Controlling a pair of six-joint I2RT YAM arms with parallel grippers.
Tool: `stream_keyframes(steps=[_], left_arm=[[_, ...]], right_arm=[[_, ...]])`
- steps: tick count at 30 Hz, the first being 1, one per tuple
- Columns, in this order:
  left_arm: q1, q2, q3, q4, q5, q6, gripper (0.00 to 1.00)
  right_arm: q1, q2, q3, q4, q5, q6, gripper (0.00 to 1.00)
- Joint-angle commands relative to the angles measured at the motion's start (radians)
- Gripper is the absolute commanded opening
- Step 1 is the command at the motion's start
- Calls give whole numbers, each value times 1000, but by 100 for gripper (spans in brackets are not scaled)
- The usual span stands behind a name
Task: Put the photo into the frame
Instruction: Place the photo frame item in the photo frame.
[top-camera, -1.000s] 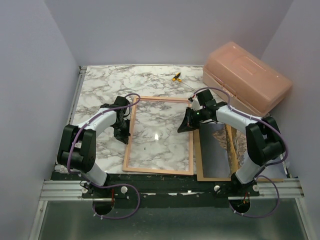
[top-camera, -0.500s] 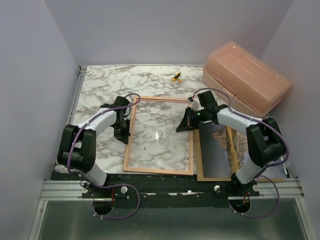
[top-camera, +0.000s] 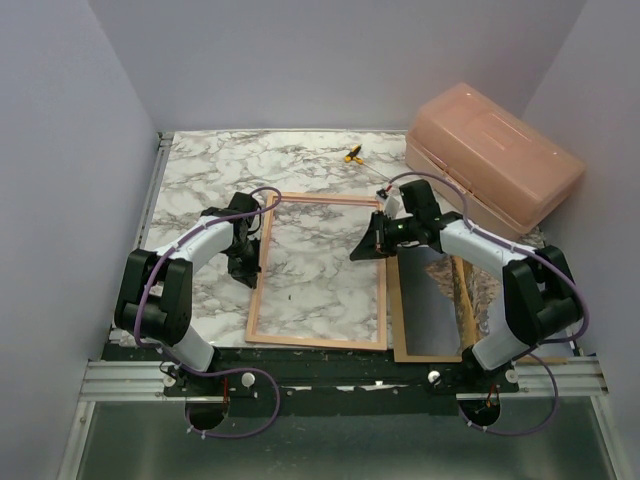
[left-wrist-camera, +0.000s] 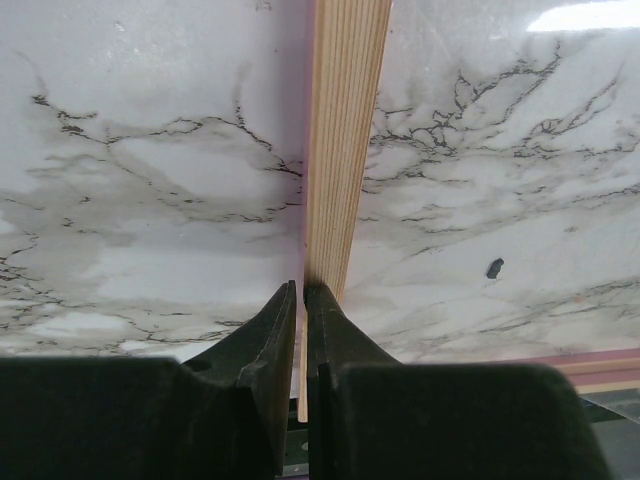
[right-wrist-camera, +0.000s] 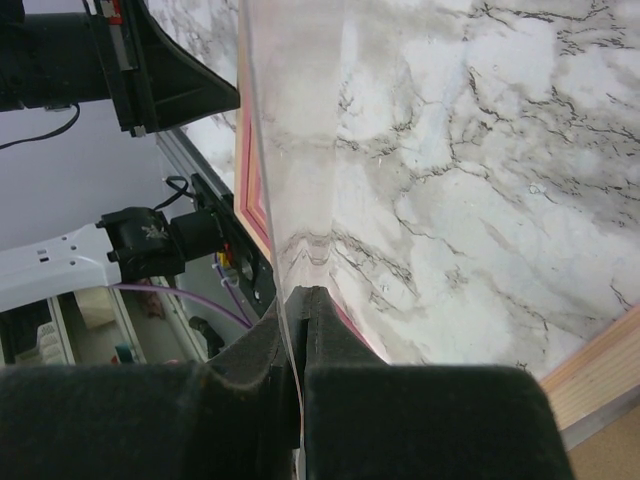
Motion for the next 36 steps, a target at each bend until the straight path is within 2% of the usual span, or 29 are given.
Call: stream_keyframes(steps=[1,5,12,19,27,31,34,36], left_arm=[[-18,48,-30,26,-5,-3,12],[-18,48,-30,26,-5,-3,12],[-19,48,-30,26,-4,-3,12],[-20,49,-29,26,-4,-2,12],[-20,50,-28,26,-4,-2,12],[-20,50,-29,26,-3,-2,12],[-19,50,-28,26,-3,-2,12],[-19,50,-28,26,-4,-2,12]], right_arm=[[19,26,-14,42,-9,6,1],[19,42,-21,38,-6,3,1],[19,69,-7,-27,105,-9,14],[18,93,16,-43,131,-11,36],[18,114,1,-54,157,-19,56],[19,118,-5,-54,180,-16,70],[19,126,-5,-56,198,-10,84],[19,132,-6,-55,211,-7,87]])
